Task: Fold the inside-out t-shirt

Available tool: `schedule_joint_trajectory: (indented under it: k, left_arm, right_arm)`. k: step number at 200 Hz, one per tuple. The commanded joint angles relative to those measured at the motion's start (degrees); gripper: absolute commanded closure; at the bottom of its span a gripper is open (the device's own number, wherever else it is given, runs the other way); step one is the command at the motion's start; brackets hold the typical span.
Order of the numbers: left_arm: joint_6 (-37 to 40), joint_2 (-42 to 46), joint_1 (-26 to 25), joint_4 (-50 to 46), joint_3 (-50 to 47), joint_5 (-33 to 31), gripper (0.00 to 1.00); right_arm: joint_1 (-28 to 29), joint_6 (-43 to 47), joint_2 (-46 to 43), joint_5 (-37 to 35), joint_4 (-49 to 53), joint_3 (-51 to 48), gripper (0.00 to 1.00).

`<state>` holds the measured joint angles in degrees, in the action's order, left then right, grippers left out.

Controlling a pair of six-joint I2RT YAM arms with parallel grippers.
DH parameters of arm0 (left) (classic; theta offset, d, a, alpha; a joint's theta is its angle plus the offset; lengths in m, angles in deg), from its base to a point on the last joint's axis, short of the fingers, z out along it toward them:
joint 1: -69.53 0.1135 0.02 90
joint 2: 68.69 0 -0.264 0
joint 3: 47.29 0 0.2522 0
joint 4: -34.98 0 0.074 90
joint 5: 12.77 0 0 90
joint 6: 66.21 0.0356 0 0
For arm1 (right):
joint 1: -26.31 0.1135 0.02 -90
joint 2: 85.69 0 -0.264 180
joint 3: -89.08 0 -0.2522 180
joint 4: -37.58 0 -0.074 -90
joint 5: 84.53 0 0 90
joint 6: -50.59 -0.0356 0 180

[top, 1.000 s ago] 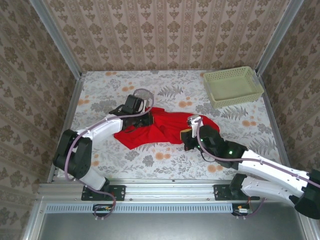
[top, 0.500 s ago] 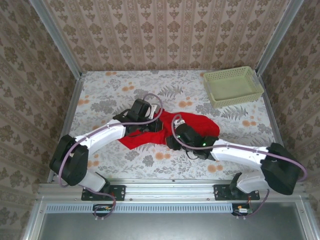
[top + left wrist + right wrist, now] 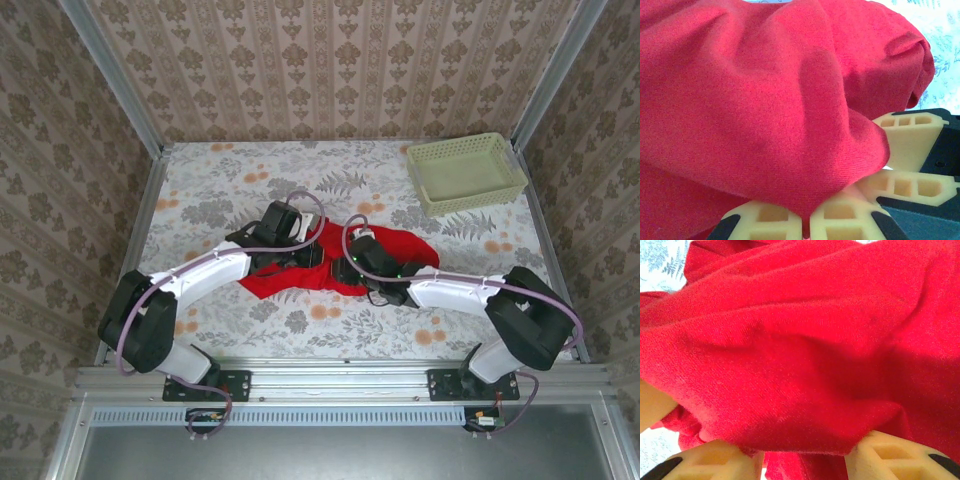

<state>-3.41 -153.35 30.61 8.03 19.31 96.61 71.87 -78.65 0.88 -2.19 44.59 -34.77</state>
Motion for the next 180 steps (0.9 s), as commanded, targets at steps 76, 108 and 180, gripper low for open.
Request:
schedule_joint_trajectory:
  k: [76, 108, 180]
  left_arm:
    - [1.6, 1.4, -0.5, -1.3, 1.0, 1.1, 0.92]
    - [1.5, 2.1, -0.4, -2.1, 1.4, -0.3, 0.93]
    - [-0.4, 2.3, 3.0, -3.6, 3.2, -1.5, 0.93]
  right_arm:
    - [-2.0, 3.3, 5.3, 1.1, 4.1, 11.7, 0.70]
    - [-1.9, 3.7, 4.6, 0.5, 4.8, 11.1, 0.86]
    - [1.1, 7.6, -1.6, -1.4, 6.7, 5.4, 1.00]
